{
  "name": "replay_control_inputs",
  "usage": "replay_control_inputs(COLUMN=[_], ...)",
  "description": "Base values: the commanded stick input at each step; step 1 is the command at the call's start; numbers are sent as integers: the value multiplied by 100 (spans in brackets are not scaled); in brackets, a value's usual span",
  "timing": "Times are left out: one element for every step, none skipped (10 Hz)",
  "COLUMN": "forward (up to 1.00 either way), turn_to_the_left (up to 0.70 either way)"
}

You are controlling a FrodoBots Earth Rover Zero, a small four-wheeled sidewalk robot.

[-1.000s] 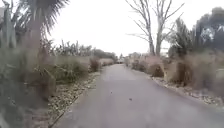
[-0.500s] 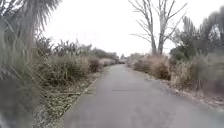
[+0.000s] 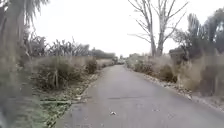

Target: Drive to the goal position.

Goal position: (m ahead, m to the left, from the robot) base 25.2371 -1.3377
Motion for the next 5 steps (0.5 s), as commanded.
replay_control_inputs(forward=[85, 85, 85, 85, 85], turn_to_the_left=[0, 0, 0, 0, 0])
